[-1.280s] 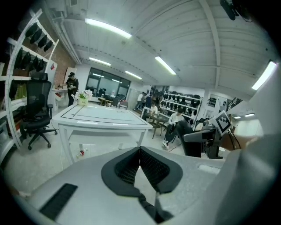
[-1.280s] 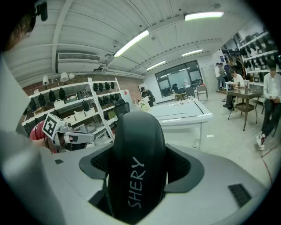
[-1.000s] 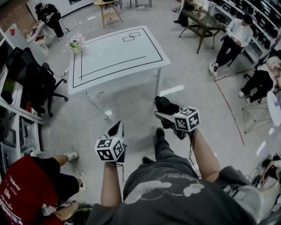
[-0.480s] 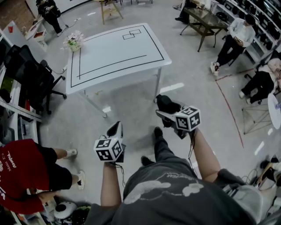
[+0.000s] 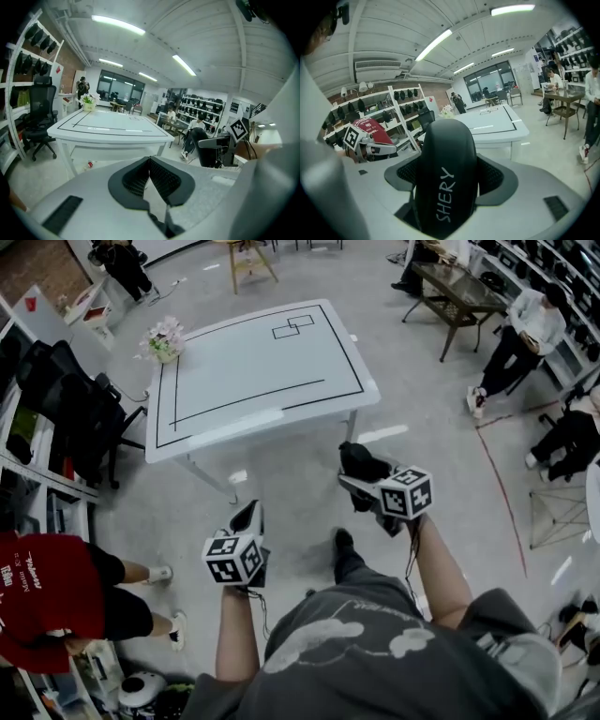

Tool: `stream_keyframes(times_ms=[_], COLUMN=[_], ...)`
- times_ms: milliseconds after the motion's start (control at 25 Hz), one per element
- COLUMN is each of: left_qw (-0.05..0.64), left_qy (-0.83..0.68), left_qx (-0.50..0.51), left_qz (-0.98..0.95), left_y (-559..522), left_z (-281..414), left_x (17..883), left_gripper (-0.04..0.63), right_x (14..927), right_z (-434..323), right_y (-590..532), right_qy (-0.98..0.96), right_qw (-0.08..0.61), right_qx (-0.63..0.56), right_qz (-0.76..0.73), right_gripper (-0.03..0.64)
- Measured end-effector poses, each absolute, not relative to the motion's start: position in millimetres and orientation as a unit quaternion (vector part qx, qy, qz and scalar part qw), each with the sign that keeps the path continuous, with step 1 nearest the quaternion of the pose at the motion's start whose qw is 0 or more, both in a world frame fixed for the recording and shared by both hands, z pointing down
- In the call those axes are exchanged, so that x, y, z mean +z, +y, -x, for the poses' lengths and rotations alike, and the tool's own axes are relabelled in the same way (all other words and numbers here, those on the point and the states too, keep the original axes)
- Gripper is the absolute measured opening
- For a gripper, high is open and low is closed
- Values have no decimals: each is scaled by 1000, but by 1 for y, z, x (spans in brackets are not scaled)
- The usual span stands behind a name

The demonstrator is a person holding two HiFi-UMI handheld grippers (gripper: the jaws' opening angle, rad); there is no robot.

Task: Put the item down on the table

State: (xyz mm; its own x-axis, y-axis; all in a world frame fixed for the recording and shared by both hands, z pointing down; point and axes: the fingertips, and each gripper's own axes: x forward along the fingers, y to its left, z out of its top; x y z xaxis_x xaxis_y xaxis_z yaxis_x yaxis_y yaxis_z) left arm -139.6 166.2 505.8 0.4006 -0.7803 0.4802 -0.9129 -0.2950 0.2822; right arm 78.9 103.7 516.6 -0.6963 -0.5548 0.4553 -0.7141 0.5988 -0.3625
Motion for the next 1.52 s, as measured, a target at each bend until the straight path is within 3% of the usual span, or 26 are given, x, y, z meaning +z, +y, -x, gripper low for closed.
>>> stream_keyframes(times_ms=[560,1040,1520], left_qw=[238,220,230], left_qy=[-575,-589,-553], left_qx=[127,127,127], left_qz=[-772,-767,-790], left_y=[23,-29,-129], left_z=[115,94,89], left_x=[486,477,502], left_gripper=[3,3,3], right_x=[503,514,540], right_z=[-109,-123,-127], right_y=[-63,-114,-194], right_qy=[-902,-909,-895], right_qw=[147,171,251], right_qx=[250,240,181], right_qz=[-320,-296,-321], right_gripper=[347,347,348])
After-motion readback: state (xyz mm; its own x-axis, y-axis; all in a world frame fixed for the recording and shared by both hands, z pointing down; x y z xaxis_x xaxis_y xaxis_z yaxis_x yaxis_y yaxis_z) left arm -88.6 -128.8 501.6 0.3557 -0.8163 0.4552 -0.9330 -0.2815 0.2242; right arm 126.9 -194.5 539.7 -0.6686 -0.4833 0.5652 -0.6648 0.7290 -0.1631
